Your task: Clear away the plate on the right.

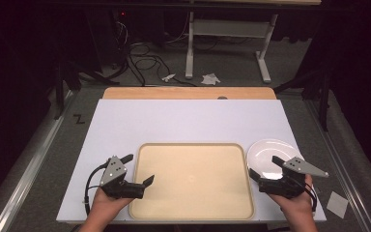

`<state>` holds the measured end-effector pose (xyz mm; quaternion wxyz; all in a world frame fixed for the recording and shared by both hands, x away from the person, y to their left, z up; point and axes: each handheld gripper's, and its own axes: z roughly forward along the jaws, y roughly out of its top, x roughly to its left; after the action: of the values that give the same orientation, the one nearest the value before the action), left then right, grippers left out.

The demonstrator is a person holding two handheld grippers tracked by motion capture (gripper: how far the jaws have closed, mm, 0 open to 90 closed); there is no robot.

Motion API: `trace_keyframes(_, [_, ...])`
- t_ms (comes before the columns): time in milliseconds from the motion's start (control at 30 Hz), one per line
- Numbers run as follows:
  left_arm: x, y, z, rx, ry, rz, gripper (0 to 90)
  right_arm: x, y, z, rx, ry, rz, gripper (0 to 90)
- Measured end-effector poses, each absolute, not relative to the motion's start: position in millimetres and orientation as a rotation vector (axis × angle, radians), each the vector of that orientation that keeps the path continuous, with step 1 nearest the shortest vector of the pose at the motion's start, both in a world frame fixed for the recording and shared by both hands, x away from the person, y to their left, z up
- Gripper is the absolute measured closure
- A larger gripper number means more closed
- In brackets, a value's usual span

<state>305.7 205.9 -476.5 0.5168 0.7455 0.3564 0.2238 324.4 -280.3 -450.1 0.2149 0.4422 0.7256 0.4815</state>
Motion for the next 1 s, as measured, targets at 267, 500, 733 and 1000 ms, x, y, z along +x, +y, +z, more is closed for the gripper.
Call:
trace_keyframes(267, [314,209,-476,1.766,0.873,0.534,2.1,321,-296,-452,1.3,1.975,1.31,0.1])
trace_keyframes(500, [321,208,-477,1.754,0.896,0.509,2.5,317,-311,-455,1.375,1.944,1.277,0.1])
trace_keyframes(733, [325,208,-476,1.735,0.91,0.506,2.8,314,-326,-458,1.46,1.908,1.266,0.1])
trace_keyframes(1000, [330,204,-475,1.728,0.912,0.513,2.9,309,-345,-461,1.586,1.846,1.323,0.1])
